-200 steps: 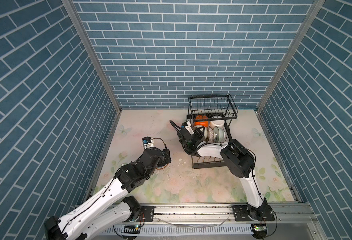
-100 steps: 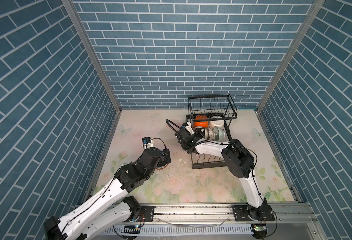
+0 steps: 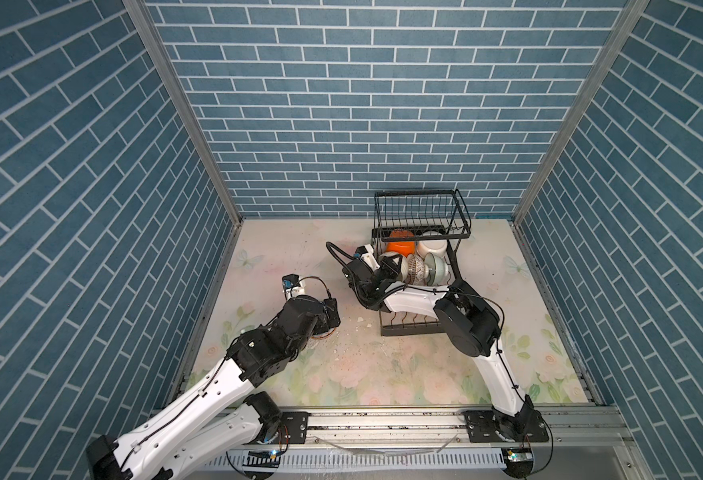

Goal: Load bowls into a dish rack
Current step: Place the bowl in the dish rack.

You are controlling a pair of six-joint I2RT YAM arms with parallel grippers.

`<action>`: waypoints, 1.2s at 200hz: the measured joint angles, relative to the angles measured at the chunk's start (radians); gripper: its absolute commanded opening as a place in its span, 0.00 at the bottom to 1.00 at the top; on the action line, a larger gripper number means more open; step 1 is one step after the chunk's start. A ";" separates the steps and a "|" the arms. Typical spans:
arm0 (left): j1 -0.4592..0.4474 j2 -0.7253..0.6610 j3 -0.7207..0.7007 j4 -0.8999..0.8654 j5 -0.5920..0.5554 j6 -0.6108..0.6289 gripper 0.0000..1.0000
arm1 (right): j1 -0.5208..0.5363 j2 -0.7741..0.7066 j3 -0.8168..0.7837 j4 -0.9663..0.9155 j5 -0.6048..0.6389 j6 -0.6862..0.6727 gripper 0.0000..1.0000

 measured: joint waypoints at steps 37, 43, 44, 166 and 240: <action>0.000 -0.010 0.000 -0.007 -0.006 0.000 1.00 | -0.006 0.004 -0.022 0.112 0.001 -0.054 0.00; 0.000 -0.009 0.000 -0.008 -0.006 0.000 1.00 | -0.008 0.004 -0.028 0.131 0.002 -0.063 0.00; 0.000 -0.009 0.000 -0.008 -0.006 0.000 1.00 | -0.010 0.004 -0.029 0.136 0.002 -0.065 0.00; 0.000 0.019 0.000 -0.010 0.010 0.000 1.00 | -0.051 -0.024 -0.104 0.288 -0.050 -0.091 0.00; 0.000 0.056 0.000 0.002 0.034 0.000 1.00 | -0.066 -0.025 -0.105 0.265 -0.064 -0.069 0.00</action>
